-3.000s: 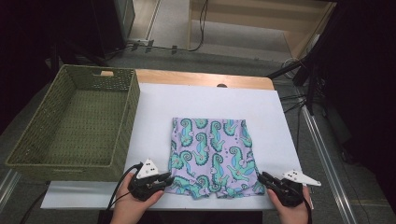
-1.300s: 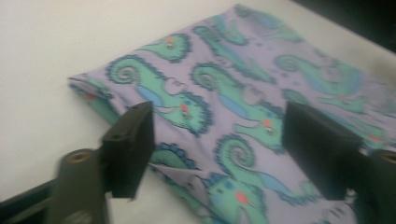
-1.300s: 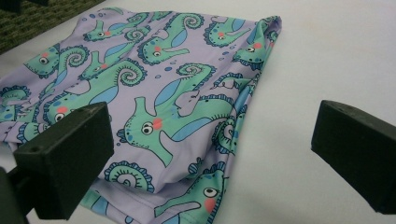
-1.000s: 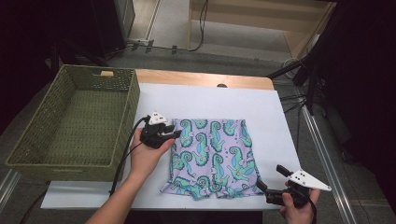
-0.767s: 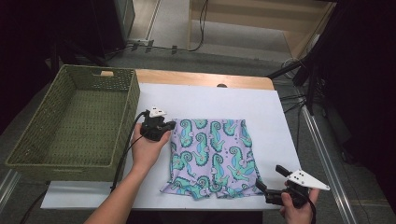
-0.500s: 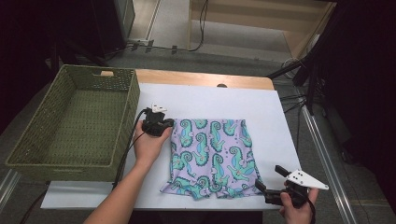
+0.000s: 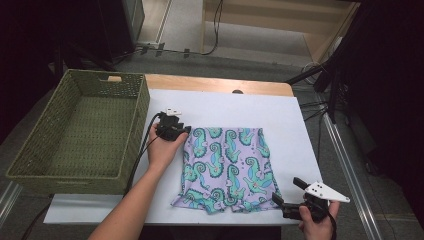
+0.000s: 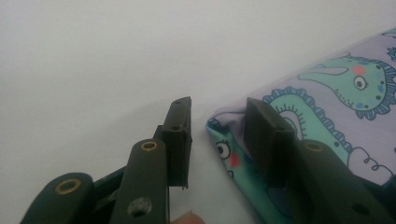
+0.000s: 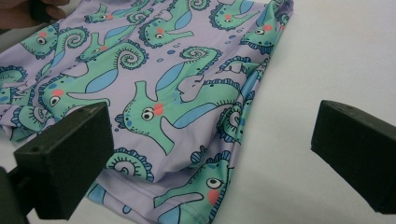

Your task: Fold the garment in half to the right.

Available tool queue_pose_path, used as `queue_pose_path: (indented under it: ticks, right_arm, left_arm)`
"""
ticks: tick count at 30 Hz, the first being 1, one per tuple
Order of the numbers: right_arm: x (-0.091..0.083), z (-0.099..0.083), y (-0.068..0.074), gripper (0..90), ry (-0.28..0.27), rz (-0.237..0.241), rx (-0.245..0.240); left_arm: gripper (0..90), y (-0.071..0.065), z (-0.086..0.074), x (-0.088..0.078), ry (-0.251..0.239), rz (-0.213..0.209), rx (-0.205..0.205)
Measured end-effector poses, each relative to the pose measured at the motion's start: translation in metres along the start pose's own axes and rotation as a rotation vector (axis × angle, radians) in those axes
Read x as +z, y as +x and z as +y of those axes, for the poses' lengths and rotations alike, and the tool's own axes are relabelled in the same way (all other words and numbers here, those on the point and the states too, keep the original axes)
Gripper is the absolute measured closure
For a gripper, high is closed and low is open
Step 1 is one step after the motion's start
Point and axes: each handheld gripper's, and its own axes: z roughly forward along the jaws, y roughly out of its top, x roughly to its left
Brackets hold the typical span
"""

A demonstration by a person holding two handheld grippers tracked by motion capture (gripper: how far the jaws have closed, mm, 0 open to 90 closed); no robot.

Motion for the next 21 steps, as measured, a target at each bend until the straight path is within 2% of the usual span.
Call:
queue_pose_path:
  ticks: [4,5,9,11,15,17,19,21]
  right_arm:
    - [0.000,0.000,0.000,0.0,0.005,0.000,-0.002]
    - [0.001,0.000,0.000,0.0,0.005,0.000,-0.003]
    - [0.001,-0.001,0.000,0.0,0.007,0.004,-0.002]
    - [0.001,0.000,0.000,0.0,0.009,0.002,-0.003]
    - [0.002,-0.001,-0.001,0.0,0.006,0.003,-0.002]
    - [0.002,-0.001,-0.001,0.0,0.009,0.002,-0.002]
    - [0.002,-0.001,0.000,0.0,0.012,0.003,0.001]
    - [0.003,-0.001,0.000,0.0,0.014,0.005,-0.005]
  left_arm:
    - [66.1,0.002,0.000,0.004,0.003,-0.009,-0.013]
    - [68.6,0.004,0.000,0.004,0.007,-0.025,-0.019]
    - [86.5,0.003,0.002,0.002,0.016,-0.054,0.003]
    - [87.4,0.004,0.004,-0.001,0.005,-0.069,0.003]
    - [87.4,0.006,0.008,-0.008,-0.034,-0.110,-0.031]
    - [87.3,0.007,0.009,-0.009,-0.046,-0.116,-0.033]
    - [87.2,0.009,0.010,-0.008,-0.047,-0.135,-0.064]
    - [87.0,0.013,0.009,-0.007,-0.042,-0.131,-0.102]
